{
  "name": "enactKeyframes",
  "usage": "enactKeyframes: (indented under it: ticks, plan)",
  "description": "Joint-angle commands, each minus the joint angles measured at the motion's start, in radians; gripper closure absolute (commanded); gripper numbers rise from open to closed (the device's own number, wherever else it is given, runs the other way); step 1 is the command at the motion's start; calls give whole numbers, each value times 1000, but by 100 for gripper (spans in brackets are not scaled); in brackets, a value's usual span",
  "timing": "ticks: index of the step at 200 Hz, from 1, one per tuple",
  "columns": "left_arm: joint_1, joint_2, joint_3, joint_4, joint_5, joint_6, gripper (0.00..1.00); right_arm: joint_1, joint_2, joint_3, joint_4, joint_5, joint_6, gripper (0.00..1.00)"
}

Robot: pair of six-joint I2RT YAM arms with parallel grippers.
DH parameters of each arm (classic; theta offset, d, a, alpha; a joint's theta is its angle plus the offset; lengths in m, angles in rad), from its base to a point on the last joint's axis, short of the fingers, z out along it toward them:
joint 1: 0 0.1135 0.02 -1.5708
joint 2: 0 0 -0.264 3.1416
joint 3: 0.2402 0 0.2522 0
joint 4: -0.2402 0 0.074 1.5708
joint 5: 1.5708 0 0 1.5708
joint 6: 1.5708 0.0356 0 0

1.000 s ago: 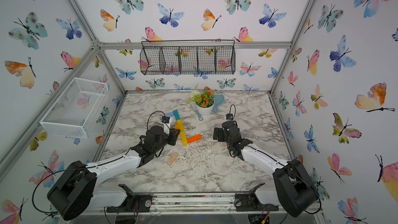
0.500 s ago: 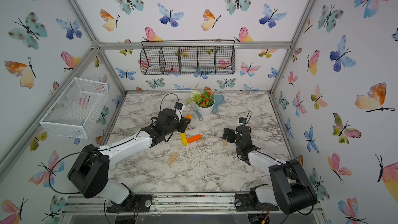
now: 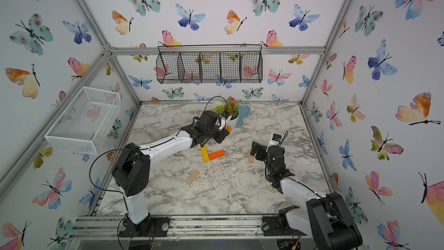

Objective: Assemble a giraffe with building blocks
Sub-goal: Assemble the building block at the center of the board.

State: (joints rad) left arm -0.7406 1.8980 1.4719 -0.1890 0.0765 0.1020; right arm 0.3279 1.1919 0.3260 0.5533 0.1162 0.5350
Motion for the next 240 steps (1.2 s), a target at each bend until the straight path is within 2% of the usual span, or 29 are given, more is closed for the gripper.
enactKeyframes:
  ticks: [1, 56, 129, 240]
  plan:
    - [-19, 69, 46, -124, 13, 96, 82, -3, 8, -1, 13, 32, 15, 0]
    - [-62, 170, 95, -147, 5, 162, 82, -3, -63, -47, 11, 122, 29, 0]
    - [-86, 279, 175, -183, 75, 283, 83, -3, -48, -43, 10, 128, 26, 0]
    - [-91, 355, 235, -174, -3, 350, 81, -3, -33, -31, 14, 106, 14, 0]
